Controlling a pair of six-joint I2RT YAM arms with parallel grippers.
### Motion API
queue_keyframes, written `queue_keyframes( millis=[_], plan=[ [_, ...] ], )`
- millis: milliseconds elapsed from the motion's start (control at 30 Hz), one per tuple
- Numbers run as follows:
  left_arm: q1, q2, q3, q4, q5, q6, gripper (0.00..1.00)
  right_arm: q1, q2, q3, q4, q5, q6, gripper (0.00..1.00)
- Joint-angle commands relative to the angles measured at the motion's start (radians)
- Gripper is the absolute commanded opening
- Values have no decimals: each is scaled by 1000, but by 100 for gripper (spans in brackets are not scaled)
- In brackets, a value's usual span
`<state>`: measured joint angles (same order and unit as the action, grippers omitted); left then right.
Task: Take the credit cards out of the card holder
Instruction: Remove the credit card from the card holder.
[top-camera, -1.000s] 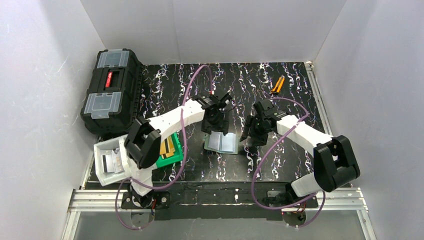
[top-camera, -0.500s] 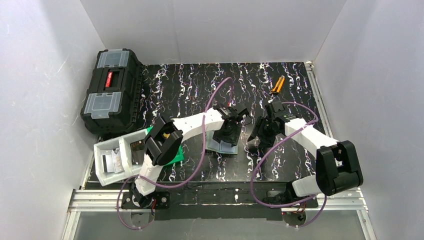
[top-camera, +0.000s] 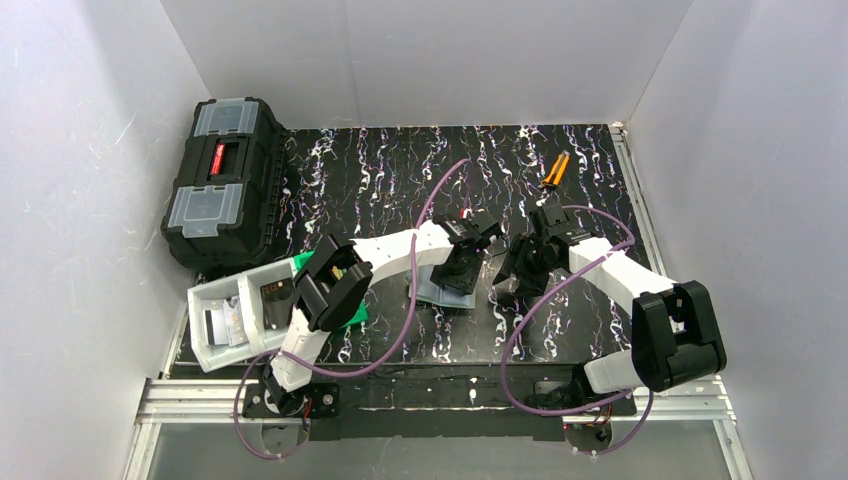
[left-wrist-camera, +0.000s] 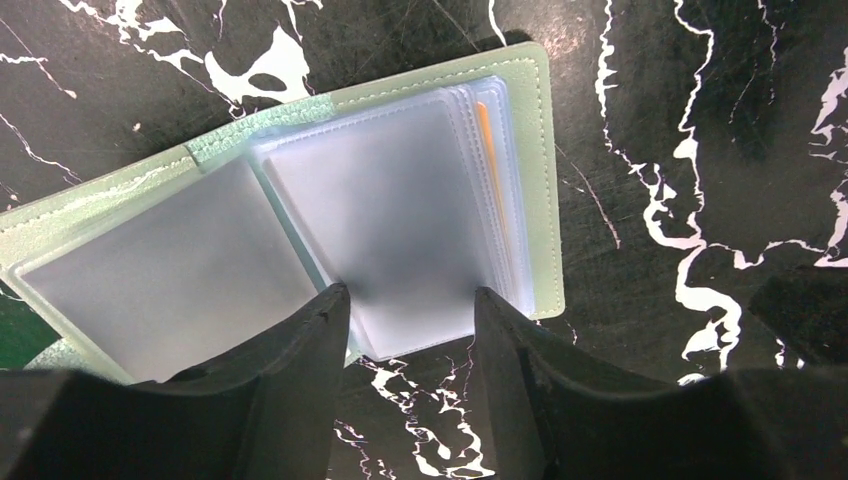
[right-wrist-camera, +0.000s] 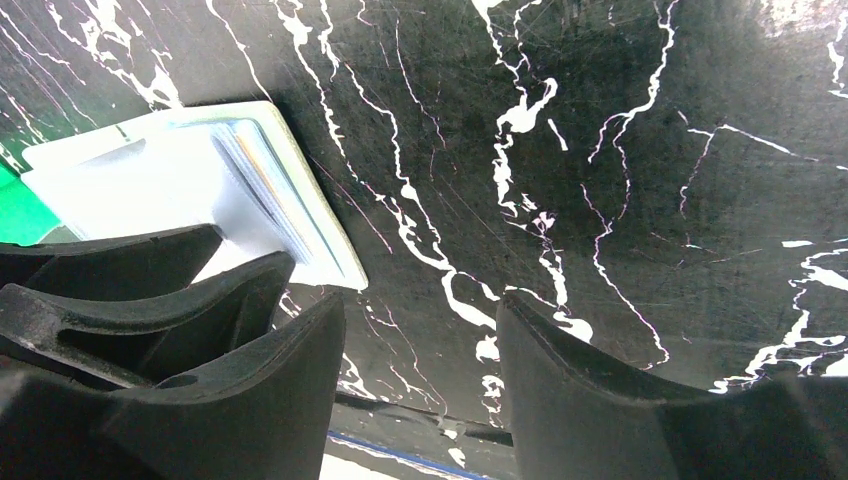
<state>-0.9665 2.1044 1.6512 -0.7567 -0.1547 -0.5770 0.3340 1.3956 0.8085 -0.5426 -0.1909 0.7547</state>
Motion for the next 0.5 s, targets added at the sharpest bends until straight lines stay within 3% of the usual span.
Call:
queue_keyframes(
  millis=[0,300,467],
  plan=[
    [-3,24,-43,5,-56,1,42,-4,-3,8,17,-20,-15,64],
    [14,-9,-100,41,-35,-11,7,0,14,21,16,-48,-21,63],
    [52,-105,-171,118,64,-40,0,37,33,52,21,-70,-25,63]
  ],
)
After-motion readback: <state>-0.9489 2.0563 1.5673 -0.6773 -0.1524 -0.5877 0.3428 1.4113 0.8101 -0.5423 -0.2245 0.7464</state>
